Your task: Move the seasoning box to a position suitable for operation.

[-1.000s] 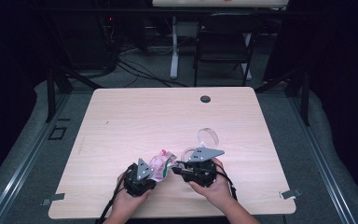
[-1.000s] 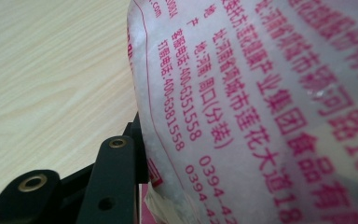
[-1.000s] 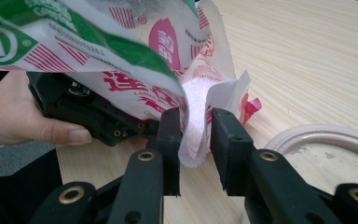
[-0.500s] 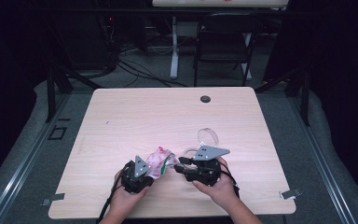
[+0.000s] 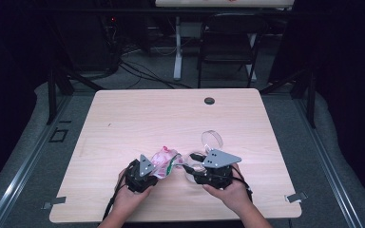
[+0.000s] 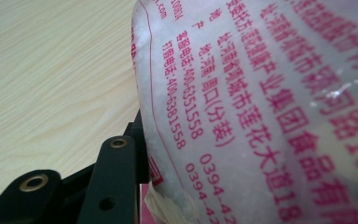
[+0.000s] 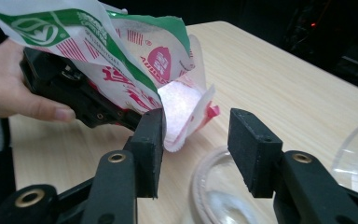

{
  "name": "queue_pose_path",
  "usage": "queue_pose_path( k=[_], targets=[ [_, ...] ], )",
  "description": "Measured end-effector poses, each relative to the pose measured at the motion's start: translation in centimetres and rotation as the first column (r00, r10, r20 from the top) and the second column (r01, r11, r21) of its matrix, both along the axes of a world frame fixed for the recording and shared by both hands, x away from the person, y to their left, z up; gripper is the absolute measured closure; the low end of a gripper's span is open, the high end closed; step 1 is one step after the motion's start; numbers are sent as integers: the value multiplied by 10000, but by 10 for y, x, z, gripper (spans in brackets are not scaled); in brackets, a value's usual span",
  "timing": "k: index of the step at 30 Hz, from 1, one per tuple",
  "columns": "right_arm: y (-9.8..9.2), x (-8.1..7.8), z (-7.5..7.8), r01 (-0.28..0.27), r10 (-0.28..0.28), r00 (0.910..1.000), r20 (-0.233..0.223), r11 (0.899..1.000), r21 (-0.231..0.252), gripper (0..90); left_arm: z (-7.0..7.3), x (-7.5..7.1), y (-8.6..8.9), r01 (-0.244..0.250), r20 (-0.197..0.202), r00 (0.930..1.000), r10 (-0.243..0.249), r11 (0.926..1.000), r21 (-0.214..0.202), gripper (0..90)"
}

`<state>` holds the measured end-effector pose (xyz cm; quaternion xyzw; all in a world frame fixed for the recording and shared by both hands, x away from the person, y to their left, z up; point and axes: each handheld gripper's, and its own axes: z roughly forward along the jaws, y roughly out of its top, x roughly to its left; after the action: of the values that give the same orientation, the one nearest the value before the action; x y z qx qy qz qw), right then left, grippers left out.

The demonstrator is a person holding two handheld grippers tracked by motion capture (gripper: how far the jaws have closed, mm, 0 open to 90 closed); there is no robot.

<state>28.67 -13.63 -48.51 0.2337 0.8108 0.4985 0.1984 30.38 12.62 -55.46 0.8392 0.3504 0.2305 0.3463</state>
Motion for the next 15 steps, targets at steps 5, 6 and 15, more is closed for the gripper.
queue_pose_path(
  k=[5, 6, 15],
  targets=[
    [-6, -1, 2, -205, 202, 9995, -236, 9997, -153, 585, 1, 2, -4, 123, 84, 9999, -123, 9999, 29, 600],
    [-8, -2, 2, -205, 201, 9995, -257, 9997, -143, 577, 2, 3, -5, 144, 138, 9998, -145, 9999, 41, 600],
    [-19, -8, 1, -47, 46, 10000, -64, 10000, -72, 565, 4, 7, -14, 458, 297, 9985, -466, 9985, 284, 600]
  ],
)
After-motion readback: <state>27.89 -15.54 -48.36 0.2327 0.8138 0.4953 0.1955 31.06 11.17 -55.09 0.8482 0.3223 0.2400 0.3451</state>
